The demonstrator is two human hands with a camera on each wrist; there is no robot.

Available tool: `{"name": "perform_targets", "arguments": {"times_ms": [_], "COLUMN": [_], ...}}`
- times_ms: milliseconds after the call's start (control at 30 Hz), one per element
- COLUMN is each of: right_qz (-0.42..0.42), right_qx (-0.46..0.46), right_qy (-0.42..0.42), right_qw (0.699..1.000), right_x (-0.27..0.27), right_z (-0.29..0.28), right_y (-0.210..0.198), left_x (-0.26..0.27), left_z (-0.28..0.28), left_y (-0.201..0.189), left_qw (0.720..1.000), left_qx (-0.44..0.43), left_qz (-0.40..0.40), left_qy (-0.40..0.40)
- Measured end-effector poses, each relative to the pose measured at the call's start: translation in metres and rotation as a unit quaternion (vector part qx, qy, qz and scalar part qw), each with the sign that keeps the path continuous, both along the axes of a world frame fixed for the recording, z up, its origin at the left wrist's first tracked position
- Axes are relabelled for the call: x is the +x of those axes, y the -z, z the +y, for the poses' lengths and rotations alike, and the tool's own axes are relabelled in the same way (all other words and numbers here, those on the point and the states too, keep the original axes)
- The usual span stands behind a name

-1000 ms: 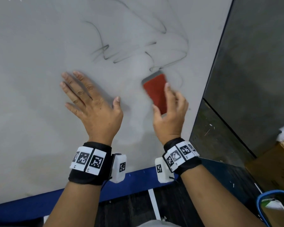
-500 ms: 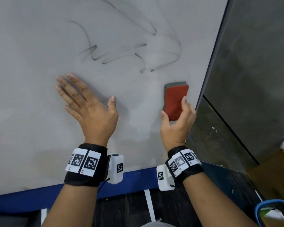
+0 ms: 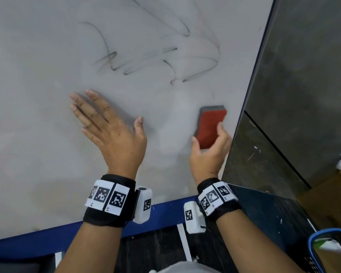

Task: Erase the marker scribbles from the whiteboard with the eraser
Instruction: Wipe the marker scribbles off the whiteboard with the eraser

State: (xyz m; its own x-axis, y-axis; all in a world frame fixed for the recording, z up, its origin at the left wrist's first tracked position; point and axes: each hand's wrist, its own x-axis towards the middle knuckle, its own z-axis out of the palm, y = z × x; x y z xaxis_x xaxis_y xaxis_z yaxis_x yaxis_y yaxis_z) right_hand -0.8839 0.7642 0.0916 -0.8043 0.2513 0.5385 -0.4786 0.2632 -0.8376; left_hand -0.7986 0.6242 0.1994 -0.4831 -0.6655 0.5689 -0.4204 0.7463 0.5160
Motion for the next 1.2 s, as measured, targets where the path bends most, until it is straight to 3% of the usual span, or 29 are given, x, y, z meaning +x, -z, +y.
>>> {"name": "perform_targets", "arguments": {"times_ms": [67, 133, 267, 333, 500, 700, 900, 1100, 1200], "right_qz": [0.055, 0.072, -0.002, -0.032, 0.106, 0.061, 0.124, 0.088, 0.093], "right_qx": [0.078, 0.087, -0.085, -0.111, 0.062, -0.060, 0.078, -0.015, -0.041], "right_qy": [-0.037, -0.025, 0.040, 0.038, -0.018, 0.045, 0.004, 0.045, 0.047], "right_qw": [0.995, 0.993, 0.996, 0.993, 0.992, 0.995, 0.989, 0.995, 0.994], "right_x": [0.007, 0.000, -0.013, -0.004, 0.010, -0.006, 0.003, -0.013, -0.012], "right_z": [-0.007, -0.002, 0.008, -0.009, -0.029, -0.020, -0.025, -0.009, -0.012], "right_y": [-0.005, -0.011, -0.020, -0.029, -0.043, -0.056, -0.046, -0.063, -0.066], "left_x": [0.000, 0.002, 0.009, 0.010, 0.008, 0.014, 0.013, 0.016, 0.013], "left_z": [0.002, 0.001, -0.004, -0.005, -0.003, -0.023, -0.022, -0.036, -0.037], "left_y": [0.001, 0.003, 0.009, 0.013, 0.014, -0.002, -0.004, -0.020, -0.032], "left_qw": [1.000, 1.000, 0.998, 0.997, 0.997, 0.998, 0.999, 0.995, 0.998], "left_qx": [-0.007, -0.017, -0.048, -0.060, -0.068, -0.047, -0.037, -0.051, -0.042], "left_qz": [-0.001, -0.007, -0.037, -0.045, -0.027, 0.036, 0.034, 0.081, 0.043], "left_qy": [0.007, 0.014, 0.020, 0.018, 0.011, -0.009, 0.008, -0.001, 0.008]}}
